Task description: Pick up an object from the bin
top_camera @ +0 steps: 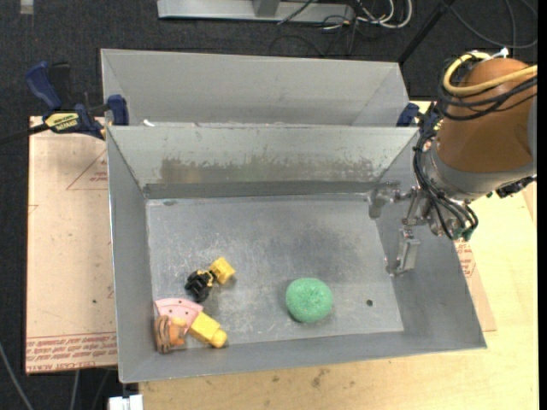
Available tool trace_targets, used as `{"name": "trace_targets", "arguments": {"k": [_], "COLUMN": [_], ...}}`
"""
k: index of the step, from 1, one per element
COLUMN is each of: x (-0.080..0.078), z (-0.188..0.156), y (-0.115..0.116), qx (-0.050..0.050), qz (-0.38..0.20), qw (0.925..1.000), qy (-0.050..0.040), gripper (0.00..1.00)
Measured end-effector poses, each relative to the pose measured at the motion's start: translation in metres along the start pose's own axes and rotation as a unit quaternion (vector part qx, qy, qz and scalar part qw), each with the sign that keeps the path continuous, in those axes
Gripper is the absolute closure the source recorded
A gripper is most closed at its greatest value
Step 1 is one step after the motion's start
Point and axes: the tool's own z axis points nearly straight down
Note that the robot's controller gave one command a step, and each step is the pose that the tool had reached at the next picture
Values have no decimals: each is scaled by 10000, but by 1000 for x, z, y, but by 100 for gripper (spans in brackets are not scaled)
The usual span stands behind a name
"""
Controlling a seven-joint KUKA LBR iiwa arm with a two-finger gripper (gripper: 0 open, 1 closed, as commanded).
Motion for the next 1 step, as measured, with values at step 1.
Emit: {"name": "trace_targets", "arguments": {"k": [1], "x": [-1], "z": [-5], "y": [0], "qx": [7], "qz": [-13], "qw": [10000], "qy": [-40], "gripper": [0]}}
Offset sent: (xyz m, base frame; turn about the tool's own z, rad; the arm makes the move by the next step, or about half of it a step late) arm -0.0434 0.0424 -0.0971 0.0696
